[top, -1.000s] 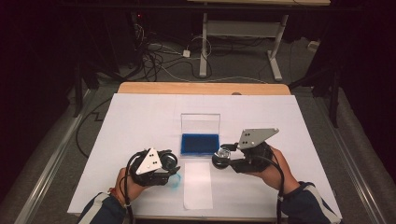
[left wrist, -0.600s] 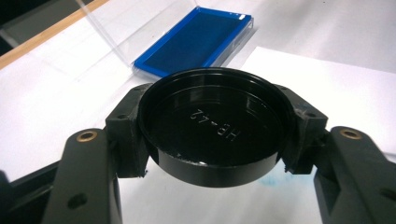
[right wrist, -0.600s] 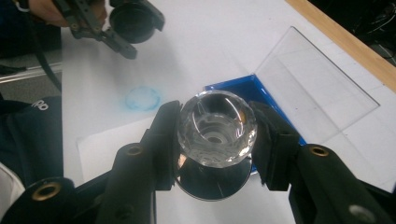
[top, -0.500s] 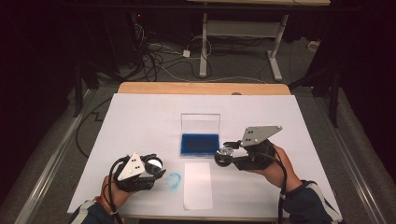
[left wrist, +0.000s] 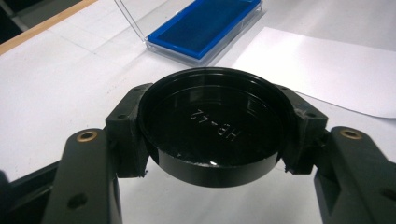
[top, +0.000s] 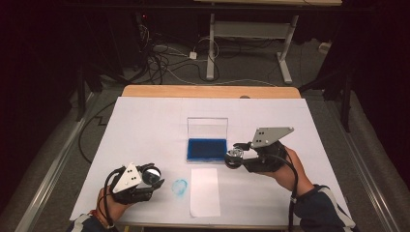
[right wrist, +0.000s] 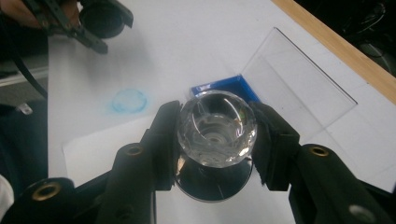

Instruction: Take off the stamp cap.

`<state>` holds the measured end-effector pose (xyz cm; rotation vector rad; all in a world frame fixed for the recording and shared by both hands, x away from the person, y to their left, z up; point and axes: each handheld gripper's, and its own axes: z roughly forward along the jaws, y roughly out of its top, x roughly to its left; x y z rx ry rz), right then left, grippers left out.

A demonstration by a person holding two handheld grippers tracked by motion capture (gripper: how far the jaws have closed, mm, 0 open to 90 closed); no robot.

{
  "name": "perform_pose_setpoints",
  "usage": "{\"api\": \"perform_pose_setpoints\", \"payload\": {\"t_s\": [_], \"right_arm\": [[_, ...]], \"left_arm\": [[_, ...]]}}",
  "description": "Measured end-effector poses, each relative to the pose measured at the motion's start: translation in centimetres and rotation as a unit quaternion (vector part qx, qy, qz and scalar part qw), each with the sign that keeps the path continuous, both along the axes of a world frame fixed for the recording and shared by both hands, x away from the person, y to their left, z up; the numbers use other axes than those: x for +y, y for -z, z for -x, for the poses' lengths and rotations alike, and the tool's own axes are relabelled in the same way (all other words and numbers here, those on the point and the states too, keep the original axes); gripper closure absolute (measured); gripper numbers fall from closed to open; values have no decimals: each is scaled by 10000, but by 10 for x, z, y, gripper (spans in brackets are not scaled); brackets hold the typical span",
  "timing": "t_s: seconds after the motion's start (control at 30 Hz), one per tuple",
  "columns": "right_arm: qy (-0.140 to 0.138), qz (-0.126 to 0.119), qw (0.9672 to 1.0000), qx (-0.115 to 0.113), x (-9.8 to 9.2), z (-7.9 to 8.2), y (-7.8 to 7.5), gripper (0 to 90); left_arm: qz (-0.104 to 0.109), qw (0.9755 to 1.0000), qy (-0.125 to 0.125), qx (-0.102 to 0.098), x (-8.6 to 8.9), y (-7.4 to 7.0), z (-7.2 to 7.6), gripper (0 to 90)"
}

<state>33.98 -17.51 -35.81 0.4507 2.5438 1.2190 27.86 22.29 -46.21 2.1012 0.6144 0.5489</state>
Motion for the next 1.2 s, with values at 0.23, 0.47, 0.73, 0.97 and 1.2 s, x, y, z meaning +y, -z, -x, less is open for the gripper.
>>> {"api": "perform_pose_setpoints", "payload": {"t_s": [0.23, 0.47, 0.73, 0.97, 1.2], "right_arm": [[-17, 100, 9999, -14, 16, -12, -7, 565], [-23, 243, 9997, 5, 30, -25, -8, 565], [25, 350, 9994, 13, 42, -38, -6, 565], [94, 332, 9994, -44, 46, -41, -4, 565], [124, 342, 9993, -49, 45, -45, -4, 565]], "left_arm": [[-15, 10000, 10, -31, -2, -1, 0, 362], [7, 10000, 47, -19, -3, 1, -2, 362], [34, 10000, 61, 40, -2, 3, -4, 362], [56, 9999, 87, 68, -3, 3, -4, 362], [97, 9999, 61, 83, -2, 4, -6, 362]]}}
